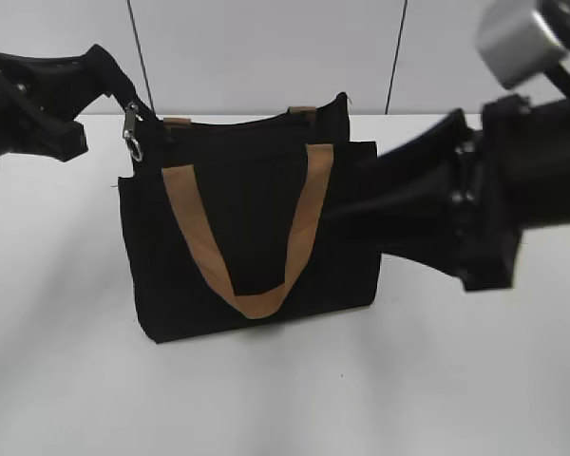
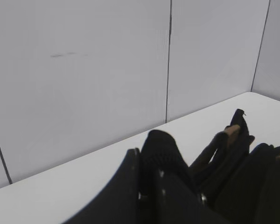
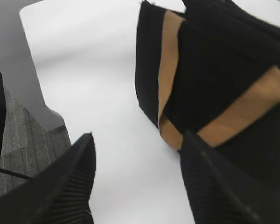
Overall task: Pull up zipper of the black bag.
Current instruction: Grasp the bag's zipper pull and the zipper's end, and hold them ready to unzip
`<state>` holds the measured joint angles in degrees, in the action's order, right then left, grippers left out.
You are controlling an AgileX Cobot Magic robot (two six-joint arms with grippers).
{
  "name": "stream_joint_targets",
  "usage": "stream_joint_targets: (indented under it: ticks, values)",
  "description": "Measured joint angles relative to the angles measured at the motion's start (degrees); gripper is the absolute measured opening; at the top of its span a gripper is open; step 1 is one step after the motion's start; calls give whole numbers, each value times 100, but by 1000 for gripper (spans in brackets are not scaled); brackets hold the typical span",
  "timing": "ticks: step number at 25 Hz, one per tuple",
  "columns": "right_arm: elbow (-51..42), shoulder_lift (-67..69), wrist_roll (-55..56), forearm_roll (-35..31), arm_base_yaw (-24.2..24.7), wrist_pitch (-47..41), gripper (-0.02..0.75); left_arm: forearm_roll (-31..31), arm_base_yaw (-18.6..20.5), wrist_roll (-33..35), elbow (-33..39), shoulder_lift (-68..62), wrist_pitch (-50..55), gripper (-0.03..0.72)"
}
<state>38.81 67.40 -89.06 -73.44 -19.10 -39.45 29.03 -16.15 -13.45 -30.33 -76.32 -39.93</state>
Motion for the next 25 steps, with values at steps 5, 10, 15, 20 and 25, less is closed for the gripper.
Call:
stream_joint_targets:
  ticks: [5,10,15,20,25]
  values:
    - [1118,1141,-153,-115,-541,181,452,-60,0,0,0,0,0,13]
    - [1978,2116,-170,-120,-830,198,452,-244,0,-4,0,0,0,13]
    - [2739,2940,-170,-120,-1132,213,440,-273,0,-4,0,0,0,13]
    - [3302,3625,-170,-122,-1406,218,368,-284,0,-4,0,0,0,12]
    - [3497,3929,-65,-140,-1458,229,347,-286,0,-4,0,0,0,12]
